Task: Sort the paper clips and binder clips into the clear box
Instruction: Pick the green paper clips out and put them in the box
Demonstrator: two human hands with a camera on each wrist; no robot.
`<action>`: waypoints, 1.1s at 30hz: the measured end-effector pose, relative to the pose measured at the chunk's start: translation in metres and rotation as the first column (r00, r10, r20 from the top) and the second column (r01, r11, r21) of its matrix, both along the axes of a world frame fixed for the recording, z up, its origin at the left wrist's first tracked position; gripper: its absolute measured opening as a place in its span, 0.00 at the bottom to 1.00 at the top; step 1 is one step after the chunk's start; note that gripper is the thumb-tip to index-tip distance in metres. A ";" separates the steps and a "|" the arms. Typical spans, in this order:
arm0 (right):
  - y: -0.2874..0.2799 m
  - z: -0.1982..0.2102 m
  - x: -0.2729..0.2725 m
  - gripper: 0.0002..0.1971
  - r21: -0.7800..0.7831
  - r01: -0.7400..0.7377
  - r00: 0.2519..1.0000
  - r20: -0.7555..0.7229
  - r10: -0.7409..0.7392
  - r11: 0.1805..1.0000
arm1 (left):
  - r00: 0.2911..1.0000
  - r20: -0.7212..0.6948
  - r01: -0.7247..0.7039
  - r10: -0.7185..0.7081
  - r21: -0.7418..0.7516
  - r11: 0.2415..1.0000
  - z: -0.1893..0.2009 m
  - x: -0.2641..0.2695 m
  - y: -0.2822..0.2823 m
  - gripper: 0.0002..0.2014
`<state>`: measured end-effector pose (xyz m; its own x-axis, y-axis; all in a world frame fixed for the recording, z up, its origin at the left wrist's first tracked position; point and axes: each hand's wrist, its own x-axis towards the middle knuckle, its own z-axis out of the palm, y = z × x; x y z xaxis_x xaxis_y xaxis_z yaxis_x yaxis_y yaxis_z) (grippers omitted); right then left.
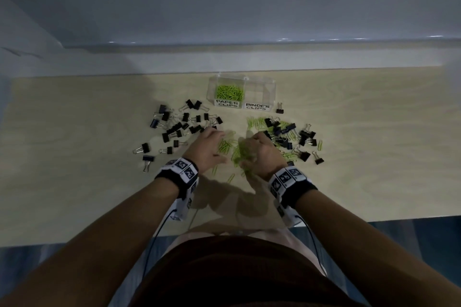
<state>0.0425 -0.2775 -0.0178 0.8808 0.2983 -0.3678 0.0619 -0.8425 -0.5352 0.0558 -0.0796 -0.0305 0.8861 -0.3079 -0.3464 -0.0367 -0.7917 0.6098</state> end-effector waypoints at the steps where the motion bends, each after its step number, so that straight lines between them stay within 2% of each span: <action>1: 0.001 0.001 -0.001 0.40 -0.080 -0.036 0.999 -0.027 0.034 0.996 | 0.997 -0.014 0.071 -0.071 0.051 0.996 0.000 0.001 0.000 0.45; 3: 0.005 -0.001 -0.004 0.50 -0.205 -0.107 0.994 -0.052 0.099 0.973 | 0.981 -0.017 0.193 -0.193 0.153 0.969 -0.001 0.002 -0.001 0.54; 4: 0.007 -0.003 -0.004 0.51 -0.225 -0.128 0.991 -0.055 0.118 0.966 | 0.973 -0.011 0.230 -0.232 0.187 0.955 -0.003 0.003 -0.002 0.56; 6: 0.009 -0.007 0.000 0.48 -0.200 -0.121 0.992 -0.055 0.112 0.972 | 0.968 -0.013 0.248 -0.251 0.206 0.947 -0.005 0.007 -0.005 0.54; 8: 0.010 -0.008 0.005 0.38 -0.149 -0.101 0.994 -0.044 0.096 0.984 | 0.973 -0.026 0.229 -0.228 0.176 0.957 -0.004 0.011 -0.011 0.45; 11: 0.008 -0.005 0.015 0.23 -0.071 -0.073 0.997 0.004 0.074 0.995 | 0.976 -0.029 0.217 -0.215 0.111 0.970 -0.001 0.018 -0.019 0.26; 13: 0.006 -0.001 0.022 0.16 -0.061 -0.069 0.997 0.034 0.071 0.996 | 0.975 -0.016 0.224 -0.224 0.110 0.968 0.001 0.022 -0.023 0.18; 16: -0.001 -0.003 0.030 0.10 -0.052 -0.044 0.996 0.075 0.048 0.998 | 0.972 0.018 0.231 -0.235 0.120 0.965 0.003 0.028 -0.027 0.11; 19: -0.009 -0.008 0.036 0.07 -0.008 0.099 0.992 0.081 -0.098 0.995 | 0.974 0.050 0.215 -0.221 0.104 0.971 0.006 0.033 -0.027 0.09; 23: -0.015 0.003 0.046 0.06 0.169 0.389 0.921 -0.043 -0.388 0.906 | 0.996 0.080 0.042 -0.038 -0.050 0.998 0.016 0.042 -0.021 0.05; 25: -0.012 0.014 0.059 0.06 0.264 0.479 0.878 -0.116 -0.465 0.837 | 0.992 0.083 -0.078 0.091 -0.152 0.985 0.024 0.052 -0.017 0.05; 29: 0.004 0.033 0.106 0.06 0.385 0.491 0.861 -0.081 -0.502 0.781 | 0.954 0.141 -0.233 0.266 -0.217 0.948 0.043 0.091 -0.016 0.04; 33: 0.036 0.046 0.150 0.03 0.329 0.453 0.871 0.034 -0.489 0.829 | 0.904 0.180 -0.348 0.386 -0.210 0.913 0.044 0.130 -0.019 0.01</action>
